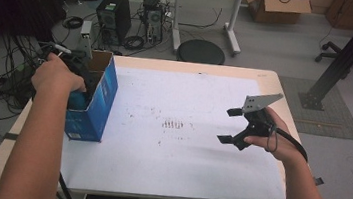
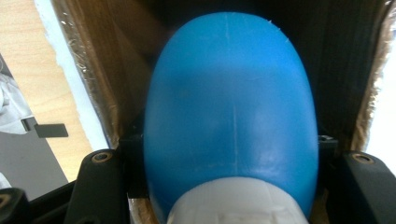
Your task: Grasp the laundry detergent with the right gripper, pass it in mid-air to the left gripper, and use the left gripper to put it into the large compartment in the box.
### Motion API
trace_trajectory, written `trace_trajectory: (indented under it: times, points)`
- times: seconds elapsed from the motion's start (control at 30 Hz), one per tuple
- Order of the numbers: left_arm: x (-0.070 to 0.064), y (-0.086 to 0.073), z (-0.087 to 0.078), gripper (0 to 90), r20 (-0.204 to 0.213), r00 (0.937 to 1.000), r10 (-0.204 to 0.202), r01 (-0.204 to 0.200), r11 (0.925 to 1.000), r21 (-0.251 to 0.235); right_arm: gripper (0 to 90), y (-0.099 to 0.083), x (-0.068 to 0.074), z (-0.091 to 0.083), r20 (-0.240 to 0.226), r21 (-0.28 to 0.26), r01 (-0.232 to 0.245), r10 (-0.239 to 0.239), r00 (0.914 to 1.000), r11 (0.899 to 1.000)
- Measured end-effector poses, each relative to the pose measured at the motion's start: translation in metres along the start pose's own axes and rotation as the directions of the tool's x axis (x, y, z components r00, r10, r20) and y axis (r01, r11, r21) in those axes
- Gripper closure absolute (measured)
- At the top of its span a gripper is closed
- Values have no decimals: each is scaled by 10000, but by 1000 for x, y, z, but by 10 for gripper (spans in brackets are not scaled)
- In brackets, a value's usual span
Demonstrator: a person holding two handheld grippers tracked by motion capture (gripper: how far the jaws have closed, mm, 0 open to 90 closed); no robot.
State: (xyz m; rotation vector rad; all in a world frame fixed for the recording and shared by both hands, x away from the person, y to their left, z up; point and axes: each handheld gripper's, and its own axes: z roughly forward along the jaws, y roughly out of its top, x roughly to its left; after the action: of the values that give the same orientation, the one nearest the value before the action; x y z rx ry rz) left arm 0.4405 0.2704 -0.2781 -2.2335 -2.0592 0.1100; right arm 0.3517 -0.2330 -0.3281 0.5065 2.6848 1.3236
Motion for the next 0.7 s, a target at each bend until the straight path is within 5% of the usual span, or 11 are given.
trace_trajectory:
  times: [0.7]
  points:
    - [4, 1, 16, 383, 205, 9997, 94, -96, 9999, 90, 13, -1, 0, -1, 12, -20, 6, -6, 10000, 10000]
